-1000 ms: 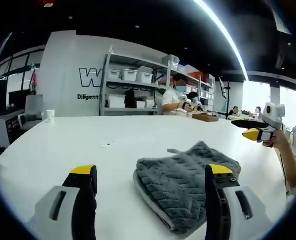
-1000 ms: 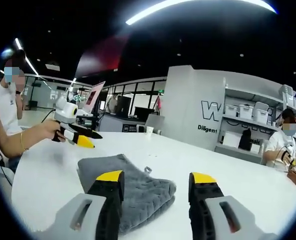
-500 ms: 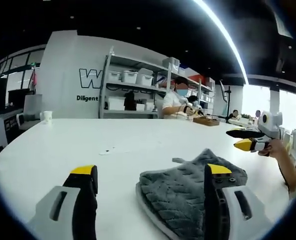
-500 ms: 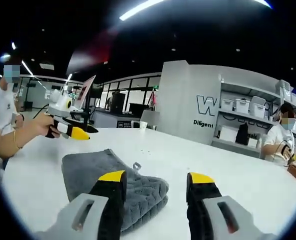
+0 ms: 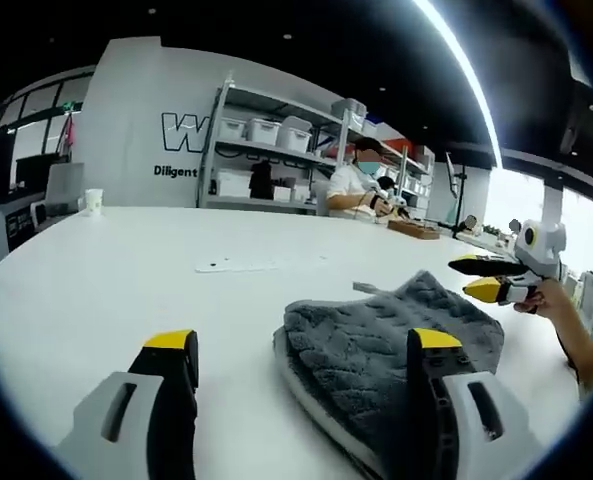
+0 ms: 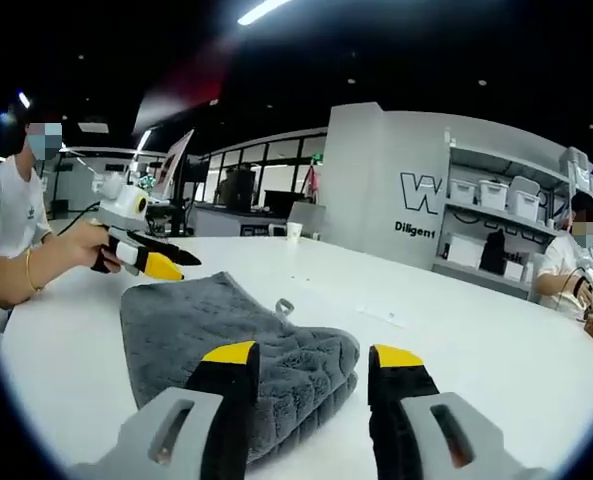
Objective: Open the folded towel by lifting each exposed corner and separating the folded layers until the towel lies flat within the target outline without major curled edges
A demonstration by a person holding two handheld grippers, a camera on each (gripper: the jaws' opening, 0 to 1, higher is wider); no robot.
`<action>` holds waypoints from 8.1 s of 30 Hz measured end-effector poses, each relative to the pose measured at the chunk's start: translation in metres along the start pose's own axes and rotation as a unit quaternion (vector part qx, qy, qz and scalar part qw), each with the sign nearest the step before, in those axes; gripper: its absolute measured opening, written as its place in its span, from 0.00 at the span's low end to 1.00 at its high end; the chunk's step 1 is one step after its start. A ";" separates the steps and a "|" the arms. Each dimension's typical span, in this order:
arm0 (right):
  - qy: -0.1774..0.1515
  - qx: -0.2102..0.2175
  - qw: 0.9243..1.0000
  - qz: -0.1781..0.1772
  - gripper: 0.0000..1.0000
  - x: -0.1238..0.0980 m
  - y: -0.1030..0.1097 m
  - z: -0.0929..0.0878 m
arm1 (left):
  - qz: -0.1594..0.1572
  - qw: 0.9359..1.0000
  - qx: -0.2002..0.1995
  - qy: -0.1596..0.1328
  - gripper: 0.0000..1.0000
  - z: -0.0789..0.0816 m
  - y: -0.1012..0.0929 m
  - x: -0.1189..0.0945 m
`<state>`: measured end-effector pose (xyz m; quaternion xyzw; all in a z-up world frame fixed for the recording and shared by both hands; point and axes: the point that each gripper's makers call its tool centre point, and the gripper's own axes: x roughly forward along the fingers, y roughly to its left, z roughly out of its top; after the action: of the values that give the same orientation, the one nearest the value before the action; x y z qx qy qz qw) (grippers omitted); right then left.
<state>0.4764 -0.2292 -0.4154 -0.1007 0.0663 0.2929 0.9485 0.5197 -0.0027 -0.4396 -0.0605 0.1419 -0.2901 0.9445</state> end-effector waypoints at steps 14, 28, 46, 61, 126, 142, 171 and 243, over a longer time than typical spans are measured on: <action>0.007 0.023 1.000 -0.013 0.32 0.002 -0.005 -0.011 | -0.016 0.999 -0.029 0.006 0.66 -0.015 -0.003 0.012; 0.019 0.029 0.999 -0.023 0.28 0.008 -0.006 -0.021 | -0.047 0.997 -0.052 -0.008 0.40 -0.016 -0.014 0.014; -0.003 0.098 0.995 0.008 0.04 0.016 0.006 -0.019 | -0.073 0.995 -0.060 -0.032 0.12 -0.011 -0.023 0.015; -0.061 0.074 0.995 0.020 0.00 -0.010 0.026 0.021 | -0.075 0.995 -0.027 -0.057 0.09 0.009 -0.047 -0.007; -0.051 0.074 0.995 0.032 0.00 -0.151 0.136 -0.029 | -0.073 0.996 0.053 -0.028 0.10 -0.075 -0.112 -0.158; -0.014 0.054 0.998 0.016 0.00 -0.166 0.144 -0.047 | -0.063 0.995 0.071 0.010 0.11 -0.093 -0.119 -0.176; -0.053 0.030 0.997 -0.036 0.00 -0.195 0.112 -0.012 | 0.000 0.998 0.048 -0.043 0.01 -0.071 -0.102 -0.227; -0.051 0.011 0.994 -0.096 0.99 -0.203 0.067 0.011 | 0.090 0.993 -0.002 -0.073 0.99 -0.052 -0.081 -0.236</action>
<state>0.2727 -0.2824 -0.3772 -0.0812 0.0107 0.2048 0.9754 0.2743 0.0616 -0.4177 -0.0699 0.0780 -0.1987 0.9744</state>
